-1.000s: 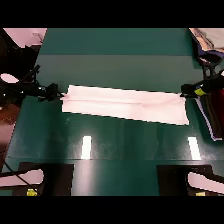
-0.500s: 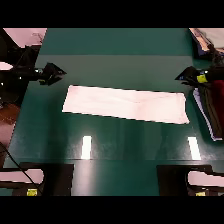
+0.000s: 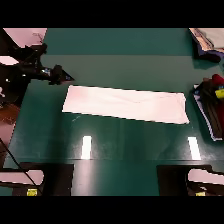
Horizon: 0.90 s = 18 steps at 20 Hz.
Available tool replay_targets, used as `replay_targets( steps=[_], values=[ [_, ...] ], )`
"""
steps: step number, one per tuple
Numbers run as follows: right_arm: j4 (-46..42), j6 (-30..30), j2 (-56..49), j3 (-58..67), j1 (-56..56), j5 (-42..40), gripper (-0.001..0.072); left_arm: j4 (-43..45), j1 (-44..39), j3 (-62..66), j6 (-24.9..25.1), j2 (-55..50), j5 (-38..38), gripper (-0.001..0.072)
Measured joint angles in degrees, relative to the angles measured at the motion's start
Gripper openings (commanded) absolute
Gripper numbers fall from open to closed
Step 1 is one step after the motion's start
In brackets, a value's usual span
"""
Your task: Fold the shirts.
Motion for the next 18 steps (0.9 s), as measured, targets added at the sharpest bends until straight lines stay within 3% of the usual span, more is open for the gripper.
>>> replay_targets(
  steps=[6,12,14,15,17,18],
  values=[
    [5.07,-8.5,-4.87,-8.74,-5.11,-2.03,0.0687,1.44,-10.1,0.09,0.22,0.0,2.29,0.0031],
    [10.69,-13.62,-9.97,-10.32,-4.07,-3.04,0.0683,1.97,-14.03,0.09,-0.57,0.0,3.13,0.0023],
    [10.8,-15.06,-10.8,-10.47,-2.84,-3.76,0.0541,2.03,-14.4,0.09,-1.64,0.0,3.15,0.0022],
    [11.19,-15.54,-11.1,-10.56,-2.27,-3.82,0.0522,2.19,-14.56,0.09,-2.25,-0.02,3.19,0.0022],
    [10.78,-16.61,-11.04,-10.78,-0.98,-5.07,0.0193,3.39,-14.75,0.09,-3.98,-0.04,3.28,0.0022],
    [10.1,-16.85,-10.84,-10.82,-0.55,-5.7,0.0102,4.5,-15.06,0.09,-5.07,-0.04,3.58,0.0022]
  ],
)
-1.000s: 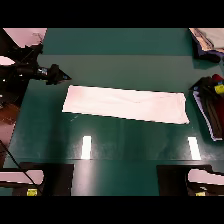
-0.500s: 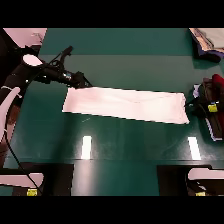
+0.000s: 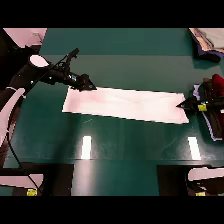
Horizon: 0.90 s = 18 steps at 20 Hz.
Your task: Fold the shirts.
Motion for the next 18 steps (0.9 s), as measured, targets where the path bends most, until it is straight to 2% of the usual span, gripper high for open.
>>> replay_targets(
  steps=[1,6,9,18],
  values=[
    [-0.09,-0.35,0.42,0.0,0.37,-0.63,0.0018,1.11,-0.52,0.0,-0.85,0.0,0.39,0.0022],
    [0.92,-0.83,5.35,0.07,1.18,-1.03,0.0015,5.07,-6.49,0.48,-3.04,-1.31,6.64,0.0021],
    [1.2,0.87,9.77,1.46,2.73,0.02,0.0015,5.97,-10.82,3.87,-3.48,-5.44,9.79,0.0021],
    [1.75,13.35,14.91,20.15,17.16,7.82,0.0015,7.06,-19.52,20.72,-8.09,-23.69,10.01,0.0021]
  ],
)
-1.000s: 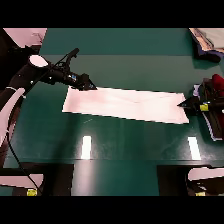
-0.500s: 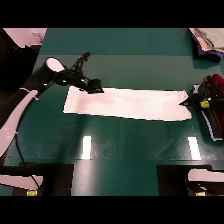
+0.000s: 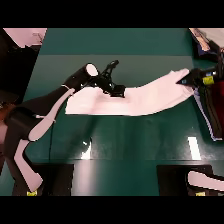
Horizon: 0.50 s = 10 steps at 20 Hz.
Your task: Fold the shirts.
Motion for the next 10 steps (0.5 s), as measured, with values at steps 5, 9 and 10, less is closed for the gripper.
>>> replay_targets(
  steps=[5,9,10],
  values=[
    [0.13,4.83,-1.2,11.32,8.13,0.39,0.0015,0.98,-0.74,2.23,-1.33,-3.43,0.09,0.0021],
    [0.13,6.64,-5.22,19.74,13.81,0.96,0.0015,2.29,-0.74,2.64,-1.7,-4.09,0.68,0.0021],
    [0.13,6.99,-6.36,21.66,15.21,1.22,0.0015,2.56,-0.7,2.69,-1.73,-4.13,0.72,0.0022]
  ],
)
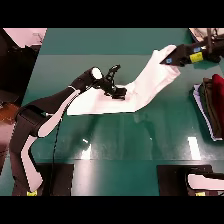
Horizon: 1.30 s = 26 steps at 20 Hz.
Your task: Fold the shirts.
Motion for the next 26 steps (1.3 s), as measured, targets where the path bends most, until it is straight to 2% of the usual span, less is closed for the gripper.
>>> replay_targets(
  steps=[7,11,17,22,23,24,26],
  values=[
    [-0.04,1.01,-5.35,8.11,7.13,0.44,0.0015,1.88,0.35,2.14,0.0,0.39,-1.03,0.0021],
    [-0.04,1.07,-6.51,9.44,10.16,-1.38,0.0015,4.0,3.32,3.93,0.02,3.61,-3.45,0.0021],
    [-0.04,0.42,-9.16,9.86,16.37,-6.49,0.0017,10.71,14.38,4.61,0.04,12.83,-10.29,0.0022],
    [0.85,-4.02,-14.88,9.92,25.79,-15.65,0.0019,14.73,25.07,4.68,0.2,21.84,-14.86,0.0022],
    [1.88,-5.86,-16.72,9.94,28.22,-18.82,0.0055,15.02,26.86,4.68,0.17,23.5,-15.34,0.0022],
    [2.95,-7.58,-18.56,9.97,30.47,-22.1,0.0209,15.34,28.37,4.7,0.17,24.87,-15.74,0.0023],
    [5.42,-10.36,-22.82,10.71,34.77,-29.2,0.0426,15.74,30.91,4.79,0.17,27.41,-16.55,0.0023]
  ],
)
